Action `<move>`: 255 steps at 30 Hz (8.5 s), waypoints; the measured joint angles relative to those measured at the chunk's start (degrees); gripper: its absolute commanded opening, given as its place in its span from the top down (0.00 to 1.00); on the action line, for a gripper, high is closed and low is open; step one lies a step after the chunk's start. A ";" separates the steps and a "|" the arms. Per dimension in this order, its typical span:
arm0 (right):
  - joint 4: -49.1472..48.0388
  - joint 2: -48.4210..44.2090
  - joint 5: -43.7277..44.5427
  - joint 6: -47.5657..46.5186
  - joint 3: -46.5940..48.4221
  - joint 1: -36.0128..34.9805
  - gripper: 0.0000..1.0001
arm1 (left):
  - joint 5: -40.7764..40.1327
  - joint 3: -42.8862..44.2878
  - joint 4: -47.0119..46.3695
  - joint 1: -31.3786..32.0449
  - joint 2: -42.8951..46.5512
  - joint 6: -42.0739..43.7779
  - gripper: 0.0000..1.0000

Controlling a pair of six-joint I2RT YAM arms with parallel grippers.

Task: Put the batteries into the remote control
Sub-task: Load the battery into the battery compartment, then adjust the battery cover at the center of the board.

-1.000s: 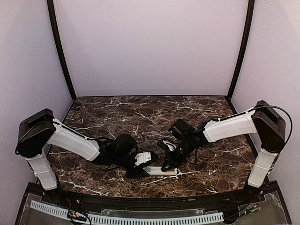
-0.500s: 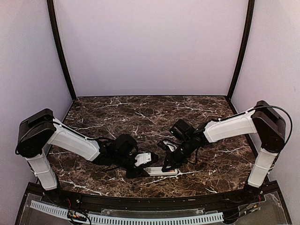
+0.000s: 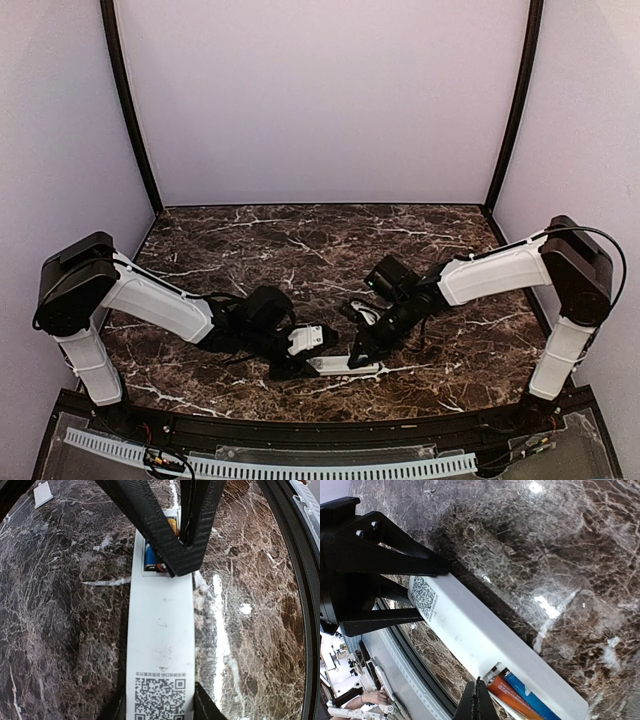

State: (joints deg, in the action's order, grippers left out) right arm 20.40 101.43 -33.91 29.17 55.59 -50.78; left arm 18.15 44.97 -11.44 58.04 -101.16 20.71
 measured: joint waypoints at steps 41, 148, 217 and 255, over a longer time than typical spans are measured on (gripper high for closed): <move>-2.71 1.33 -1.53 0.70 2.29 0.13 1.00 | -0.33 1.05 1.79 0.00 -0.20 1.18 1.00; -2.62 -0.57 -2.58 -2.27 -3.19 3.39 1.00 | -0.70 1.84 3.41 0.00 -0.31 2.21 1.00; 19.37 0.07 10.47 -55.47 26.10 24.55 0.02 | 0.66 17.25 22.08 -8.50 6.75 -2.40 0.25; 24.35 14.01 14.19 -102.31 22.82 22.60 0.46 | -5.84 17.77 18.51 -17.29 10.93 -12.90 0.21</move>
State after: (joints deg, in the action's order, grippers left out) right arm 44.75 115.44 -19.73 -73.14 78.41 -28.18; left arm 12.32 62.74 7.07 40.75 -90.24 7.81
